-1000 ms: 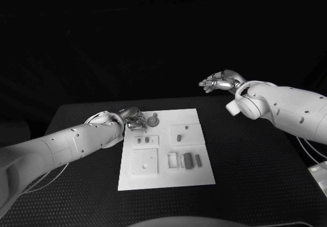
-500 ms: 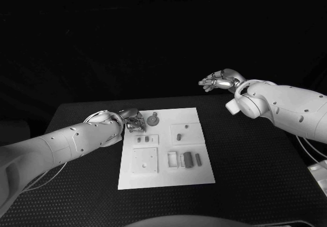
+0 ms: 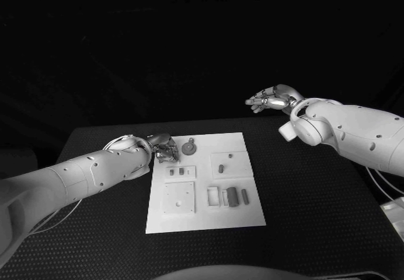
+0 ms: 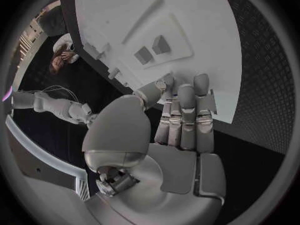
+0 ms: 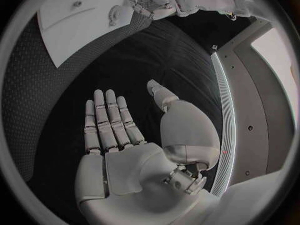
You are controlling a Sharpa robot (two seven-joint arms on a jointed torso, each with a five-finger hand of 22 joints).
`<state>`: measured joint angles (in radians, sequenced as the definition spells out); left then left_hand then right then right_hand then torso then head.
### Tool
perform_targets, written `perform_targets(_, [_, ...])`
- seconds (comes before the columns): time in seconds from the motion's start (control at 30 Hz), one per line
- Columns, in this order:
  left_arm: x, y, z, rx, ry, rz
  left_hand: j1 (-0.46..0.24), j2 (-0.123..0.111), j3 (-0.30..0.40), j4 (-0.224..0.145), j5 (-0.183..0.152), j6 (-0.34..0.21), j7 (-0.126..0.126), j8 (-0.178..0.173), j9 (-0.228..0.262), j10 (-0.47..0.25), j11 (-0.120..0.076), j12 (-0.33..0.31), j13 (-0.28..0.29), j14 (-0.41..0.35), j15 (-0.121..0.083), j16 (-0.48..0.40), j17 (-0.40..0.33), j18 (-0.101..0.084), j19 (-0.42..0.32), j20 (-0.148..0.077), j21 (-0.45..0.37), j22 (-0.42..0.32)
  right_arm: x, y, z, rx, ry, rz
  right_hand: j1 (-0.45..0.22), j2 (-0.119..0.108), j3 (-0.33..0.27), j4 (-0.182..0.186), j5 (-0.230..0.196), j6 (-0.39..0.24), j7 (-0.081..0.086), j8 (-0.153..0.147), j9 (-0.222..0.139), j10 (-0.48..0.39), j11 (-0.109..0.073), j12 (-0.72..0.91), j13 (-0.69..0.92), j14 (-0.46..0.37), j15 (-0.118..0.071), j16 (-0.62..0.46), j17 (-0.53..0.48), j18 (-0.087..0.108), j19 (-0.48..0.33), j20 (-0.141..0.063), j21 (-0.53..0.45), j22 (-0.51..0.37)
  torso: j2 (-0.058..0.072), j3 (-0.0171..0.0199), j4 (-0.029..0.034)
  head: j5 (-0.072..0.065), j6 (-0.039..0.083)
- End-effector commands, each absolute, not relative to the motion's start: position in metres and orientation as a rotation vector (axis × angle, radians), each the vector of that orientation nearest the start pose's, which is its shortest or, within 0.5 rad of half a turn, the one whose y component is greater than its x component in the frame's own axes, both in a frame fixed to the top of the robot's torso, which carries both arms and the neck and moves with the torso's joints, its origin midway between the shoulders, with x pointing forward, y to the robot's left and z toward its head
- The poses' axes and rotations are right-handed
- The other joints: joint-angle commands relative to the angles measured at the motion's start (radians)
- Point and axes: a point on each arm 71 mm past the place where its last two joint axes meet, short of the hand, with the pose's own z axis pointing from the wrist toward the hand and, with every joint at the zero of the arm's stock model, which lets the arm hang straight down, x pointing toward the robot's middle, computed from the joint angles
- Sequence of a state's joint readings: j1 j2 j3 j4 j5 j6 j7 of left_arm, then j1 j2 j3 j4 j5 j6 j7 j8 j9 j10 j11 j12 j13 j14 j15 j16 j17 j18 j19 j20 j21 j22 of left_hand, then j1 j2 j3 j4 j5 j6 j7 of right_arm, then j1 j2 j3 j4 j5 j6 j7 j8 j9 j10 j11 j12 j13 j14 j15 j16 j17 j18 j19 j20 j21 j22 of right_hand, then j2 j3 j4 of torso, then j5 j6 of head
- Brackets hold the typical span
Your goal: Assemble the parts on the task board
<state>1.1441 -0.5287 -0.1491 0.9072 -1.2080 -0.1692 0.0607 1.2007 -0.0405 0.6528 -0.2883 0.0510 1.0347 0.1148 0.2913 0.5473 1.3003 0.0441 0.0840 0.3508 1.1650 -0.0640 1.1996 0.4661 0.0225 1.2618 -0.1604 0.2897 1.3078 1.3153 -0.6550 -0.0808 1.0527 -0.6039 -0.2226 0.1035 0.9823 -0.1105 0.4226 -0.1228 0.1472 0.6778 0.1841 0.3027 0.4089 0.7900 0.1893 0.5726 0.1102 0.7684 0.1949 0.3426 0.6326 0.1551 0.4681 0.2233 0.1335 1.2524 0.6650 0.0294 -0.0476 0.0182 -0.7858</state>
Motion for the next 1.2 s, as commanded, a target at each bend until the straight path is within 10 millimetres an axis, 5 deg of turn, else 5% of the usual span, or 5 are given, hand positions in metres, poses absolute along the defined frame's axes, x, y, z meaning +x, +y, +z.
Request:
perform_targets(0.03, [0.548,0.212,-0.291,0.007,1.98,-0.58,0.002,0.009,0.004,0.001,0.002,0.004,0.001,0.002,0.0,0.004,0.001,0.004,0.001,0.0,-0.003,0.004,0.001,0.035,0.001,-0.001,0.003,0.021,0.579,-0.249,-0.164,0.594,1.655,0.959,-0.001,0.004,0.0,-0.006,0.001,-0.006,0.059,0.005,-0.001,-0.006,-0.001,0.004,-0.002,-0.001,-0.002,-0.004,0.001,-0.005,0.002,0.0,-0.004,0.002,0.0,0.0,-0.0002,-0.001,-0.001])
perform_targets(1.2, [0.547,0.201,-0.296,0.113,2.014,-0.504,0.003,0.008,0.004,0.0,0.003,0.004,0.001,0.002,-0.001,0.007,0.0,0.002,0.002,-0.001,-0.003,0.004,0.003,0.034,0.0,-0.002,0.003,0.022,0.579,-0.248,-0.164,0.592,1.657,0.962,-0.002,0.004,-0.001,-0.006,0.001,-0.006,0.059,0.006,-0.002,-0.006,-0.001,0.004,-0.003,-0.001,-0.002,-0.005,0.002,-0.005,0.003,0.0,-0.008,0.004,0.0,-0.0005,-0.0005,-0.004,-0.008])
